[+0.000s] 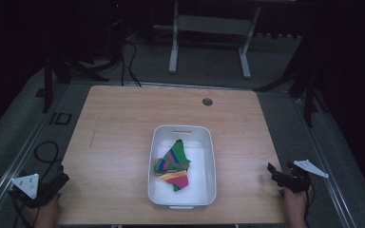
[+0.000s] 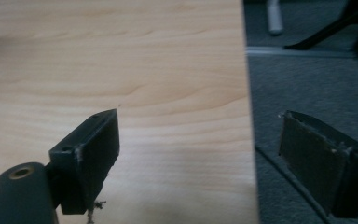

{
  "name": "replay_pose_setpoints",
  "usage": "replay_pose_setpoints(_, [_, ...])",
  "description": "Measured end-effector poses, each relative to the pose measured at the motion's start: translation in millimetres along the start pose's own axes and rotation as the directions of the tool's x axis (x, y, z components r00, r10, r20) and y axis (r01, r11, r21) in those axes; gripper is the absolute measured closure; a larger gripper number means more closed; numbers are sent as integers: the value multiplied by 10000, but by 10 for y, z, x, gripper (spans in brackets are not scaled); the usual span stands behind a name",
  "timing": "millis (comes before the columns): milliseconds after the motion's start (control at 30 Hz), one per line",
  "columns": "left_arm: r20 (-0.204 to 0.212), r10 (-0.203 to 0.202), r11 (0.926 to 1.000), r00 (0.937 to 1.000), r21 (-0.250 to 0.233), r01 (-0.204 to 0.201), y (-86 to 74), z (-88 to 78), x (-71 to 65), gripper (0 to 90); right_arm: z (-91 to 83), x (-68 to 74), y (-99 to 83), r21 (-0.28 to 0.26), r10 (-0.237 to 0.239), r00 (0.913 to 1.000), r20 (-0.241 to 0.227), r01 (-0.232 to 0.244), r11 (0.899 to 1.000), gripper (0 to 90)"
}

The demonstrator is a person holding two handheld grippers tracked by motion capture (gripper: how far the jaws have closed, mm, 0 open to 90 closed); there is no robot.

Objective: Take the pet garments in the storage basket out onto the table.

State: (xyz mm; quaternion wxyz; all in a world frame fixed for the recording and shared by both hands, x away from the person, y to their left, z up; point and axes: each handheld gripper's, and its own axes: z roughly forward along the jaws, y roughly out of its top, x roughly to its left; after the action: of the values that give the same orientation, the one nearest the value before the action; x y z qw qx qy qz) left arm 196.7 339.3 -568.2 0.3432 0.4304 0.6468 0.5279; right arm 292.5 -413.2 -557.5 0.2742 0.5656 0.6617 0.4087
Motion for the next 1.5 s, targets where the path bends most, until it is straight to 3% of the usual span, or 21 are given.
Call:
replay_pose_setpoints(100, [122, -6, 10000, 9999, 63, 5, -9, 0, 19, 4, 2, -7, -7, 121, -224, 9970, -739, 234, 9997, 113])
replay_pose_setpoints(167, [108, 3, 10000, 9999, 42, -3, -10, 2, 18, 4, -3, -4, -11, 126, -286, 9955, -902, 298, 9995, 113])
replay_pose_setpoints(200, [117, 62, 10000, 9999, 32, -62, -16, 8, 12, 4, -3, 2, -15, 173, -431, 9924, -1152, 454, 9988, 114])
replay_pose_setpoints(267, [176, 112, 9999, 9998, 40, -113, -20, 19, 5, 4, 3, 16, -18, 464, -792, 9777, -1943, 898, 9949, 116])
replay_pose_setpoints(400, [265, 97, 9999, 9996, 62, -99, -24, 25, 5, 4, 2, 35, -31, 1022, -1460, 9627, -2277, 1728, 9796, 131])
replay_pose_setpoints(533, [289, 106, 9999, 9995, 57, -108, -27, 28, 4, 4, 27, 52, -37, 1490, -1913, 9308, -3114, 2466, 9576, 133])
replay_pose_setpoints(567, [290, 103, 9999, 9995, 62, -105, -27, 30, 3, 4, 33, 64, -37, 1474, -2110, 9216, -3258, 2700, 9515, 133])
replay_pose_setpoints(633, [320, 126, 9999, 9994, 74, -129, -28, 31, 1, 4, 42, 85, -35, 1484, -2351, 9109, -3390, 2985, 9428, 133])
replay_pose_setpoints(767, [322, 151, 9999, 9994, 62, -153, -31, 30, -3, 4, 73, 126, -28, 1592, -2758, 8779, -3913, 3598, 9193, 133])
replay_pose_setpoints(800, [314, 139, 9999, 9994, 61, -141, -31, 31, -3, 4, 73, 126, -28, 1592, -2758, 8779, -3913, 3598, 9193, 133])
replay_pose_setpoints(833, [316, 125, 9999, 9994, 73, -127, -30, 32, -1, 4, 75, 140, -19, 1591, -2824, 8706, -4028, 3704, 9151, 133])
replay_pose_setpoints(867, [311, 127, 9999, 9994, 67, -129, -31, 32, -1, 4, 82, 162, -1, 1566, -2908, 8555, -4285, 3873, 9086, 133])
replay_pose_setpoints(967, [310, 120, 9999, 9994, 70, -122, -31, 33, -3, 4, 95, 204, 48, 1562, -3061, 8364, -4548, 4132, 8971, 133])
replay_pose_setpoints(1067, [301, 147, 9999, 9994, 81, -150, -33, 37, -8, 4, 110, 248, 104, 1541, -3140, 8259, -4682, 4262, 8914, 131])
replay_pose_setpoints(1200, [294, 105, 9999, 9995, 116, -109, -32, 35, -7, 4, 113, 315, 190, 1444, -3147, 8165, -4840, 4292, 8916, 130])
replay_pose_setpoints(1333, [261, 366, 9993, 9990, 98, -369, -33, 30, -33, 4, 107, 399, 277, 1530, -3058, 8044, -5093, 4343, 8877, 132])
replay_pose_setpoints(1500, [283, 234, 9996, 9993, 122, -238, -32, 36, -21, 4, 107, 533, 391, 1598, -3029, 7835, -5425, 4503, 8785, 133])
